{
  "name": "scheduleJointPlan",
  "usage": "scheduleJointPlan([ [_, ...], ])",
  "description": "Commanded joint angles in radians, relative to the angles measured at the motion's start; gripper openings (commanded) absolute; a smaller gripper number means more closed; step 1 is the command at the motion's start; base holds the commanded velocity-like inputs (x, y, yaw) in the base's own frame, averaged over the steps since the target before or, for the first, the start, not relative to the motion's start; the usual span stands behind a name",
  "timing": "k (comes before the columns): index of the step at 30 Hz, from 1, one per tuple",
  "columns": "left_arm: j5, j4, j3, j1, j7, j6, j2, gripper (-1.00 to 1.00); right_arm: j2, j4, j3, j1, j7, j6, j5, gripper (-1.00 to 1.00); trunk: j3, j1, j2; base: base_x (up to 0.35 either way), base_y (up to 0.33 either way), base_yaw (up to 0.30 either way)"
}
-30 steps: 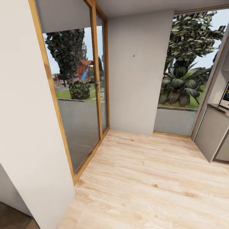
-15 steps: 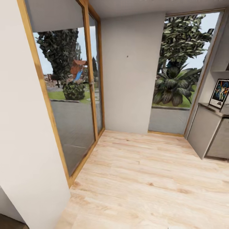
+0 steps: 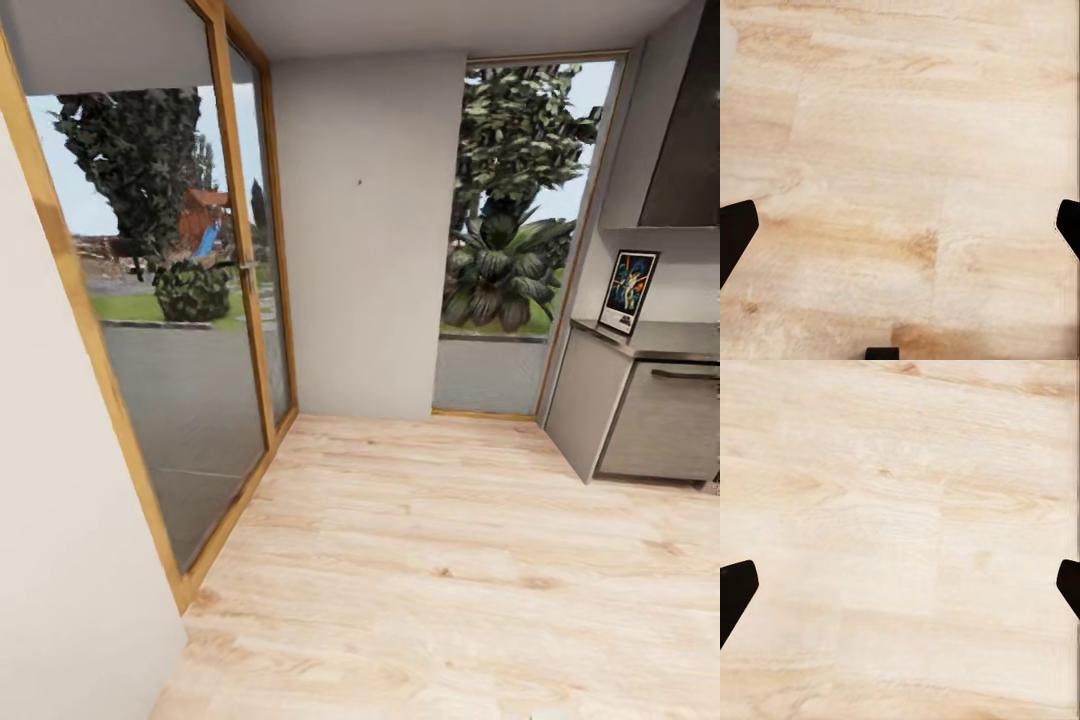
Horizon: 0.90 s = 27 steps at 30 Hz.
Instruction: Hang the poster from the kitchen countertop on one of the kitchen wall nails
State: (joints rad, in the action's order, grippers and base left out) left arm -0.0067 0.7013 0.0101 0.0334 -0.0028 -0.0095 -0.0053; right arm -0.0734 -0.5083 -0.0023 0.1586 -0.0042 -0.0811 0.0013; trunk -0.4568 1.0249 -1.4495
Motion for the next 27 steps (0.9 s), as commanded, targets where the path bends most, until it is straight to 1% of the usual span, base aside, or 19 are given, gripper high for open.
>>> scheduleJointPlan([
  [1, -0.001, 0.001, 0.001, 0.000, 0.000, -0.001, 0.000, 1.00, 0.000, 0.001, 0.000, 0.000, 0.000, -0.003, 0.000, 1.00, -0.001, 0.000, 0.000, 0.081, -0.173, -0.066],
  [7, -0.001, 0.001, 0.000, 0.000, 0.000, -0.001, -0.001, 1.00, 0.000, 0.001, 0.001, 0.001, 0.000, -0.003, 0.000, 1.00, 0.000, 0.000, 0.000, 0.110, -0.232, -0.106],
  [17, -0.001, 0.001, 0.001, 0.000, 0.001, 0.001, -0.001, 1.00, 0.000, 0.001, 0.001, 0.001, 0.000, -0.003, 0.000, 1.00, 0.005, 0.000, 0.000, 0.055, -0.079, -0.275],
  [21, -0.001, 0.001, 0.001, 0.000, 0.002, 0.002, -0.001, 1.00, 0.000, 0.002, 0.000, 0.000, 0.000, -0.003, 0.000, 1.00, 0.007, 0.000, 0.000, 0.189, -0.178, -0.297],
  [27, -0.001, 0.001, 0.002, 0.000, 0.002, 0.001, -0.001, 1.00, 0.000, 0.002, 0.001, 0.001, 0.000, -0.003, 0.000, 1.00, 0.011, 0.000, 0.000, 0.282, -0.136, -0.298],
])
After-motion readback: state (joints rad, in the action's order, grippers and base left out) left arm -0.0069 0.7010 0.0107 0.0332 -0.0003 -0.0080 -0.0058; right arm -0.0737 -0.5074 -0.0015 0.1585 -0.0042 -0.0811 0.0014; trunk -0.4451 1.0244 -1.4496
